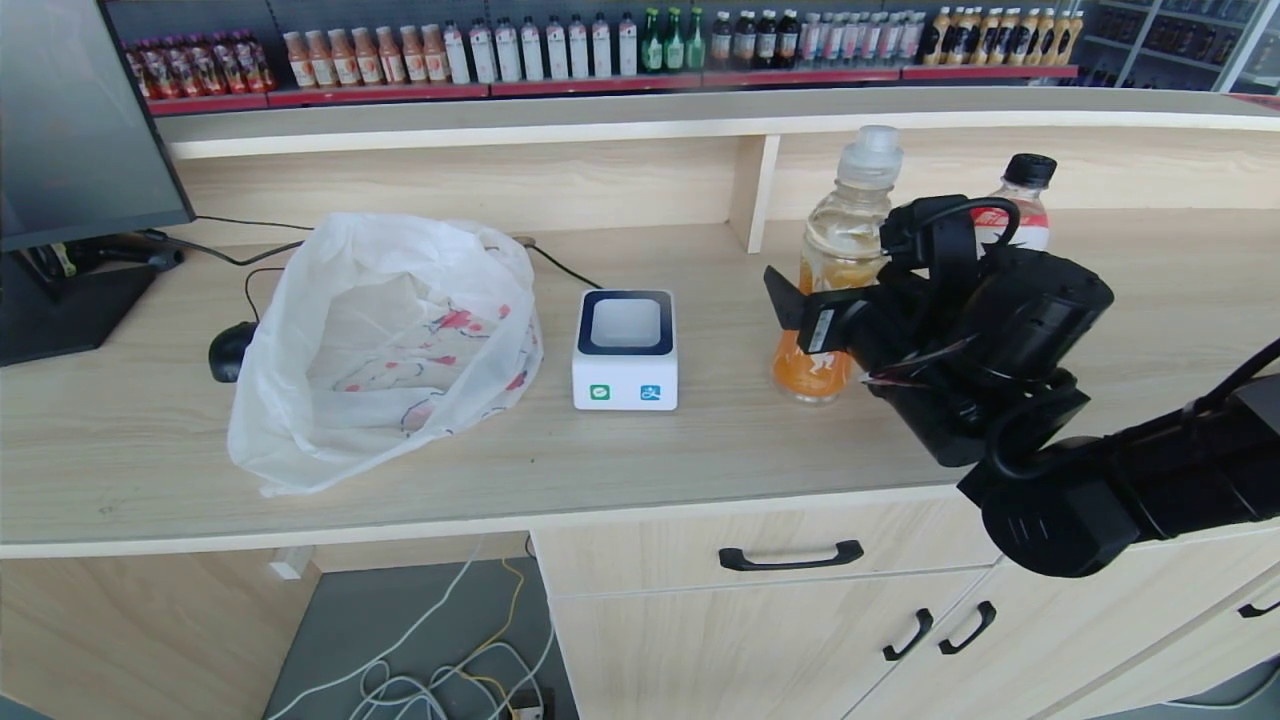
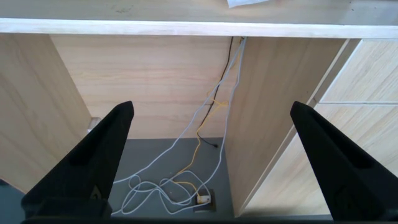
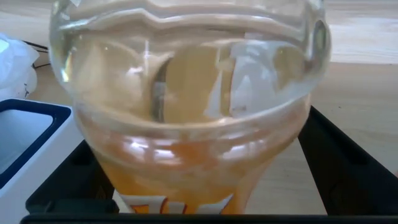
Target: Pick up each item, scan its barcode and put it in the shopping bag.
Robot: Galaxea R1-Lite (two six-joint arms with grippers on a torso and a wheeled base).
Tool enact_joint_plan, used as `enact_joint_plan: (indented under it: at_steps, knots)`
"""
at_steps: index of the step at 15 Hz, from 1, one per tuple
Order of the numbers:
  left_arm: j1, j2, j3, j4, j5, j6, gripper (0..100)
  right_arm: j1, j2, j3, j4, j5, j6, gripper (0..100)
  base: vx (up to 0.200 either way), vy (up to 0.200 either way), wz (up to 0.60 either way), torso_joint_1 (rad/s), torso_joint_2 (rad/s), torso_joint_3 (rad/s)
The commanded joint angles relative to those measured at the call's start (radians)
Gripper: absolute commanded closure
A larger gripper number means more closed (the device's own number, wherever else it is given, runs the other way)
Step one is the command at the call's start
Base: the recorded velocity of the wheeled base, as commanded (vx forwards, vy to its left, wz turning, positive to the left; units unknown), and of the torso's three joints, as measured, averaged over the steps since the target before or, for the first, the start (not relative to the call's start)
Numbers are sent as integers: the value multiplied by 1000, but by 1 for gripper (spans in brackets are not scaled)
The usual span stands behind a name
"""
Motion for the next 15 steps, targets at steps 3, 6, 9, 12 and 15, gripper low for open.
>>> enact_joint_plan:
  at_steps: [3,6,9,12,15]
  knots:
    - [0,0,0,1,0,0,0,-1,-1,-10,-1,0,-2,0,0,0,0,0,0,0]
    - [0,0,0,-1,0,0,0,-1,-3,-10,-1,0,-4,0,0,0,0,0,0,0]
    - [0,0,0,1,0,0,0,-1,-4,-10,-1,0,-4,0,0,0,0,0,0,0]
    - [0,0,0,-1,0,0,0,-1,-4,-11,-2,0,-4,0,0,0,0,0,0,0]
    - [0,0,0,1,0,0,0,-1,-3,-11,-13,0,-2,0,0,0,0,0,0,0]
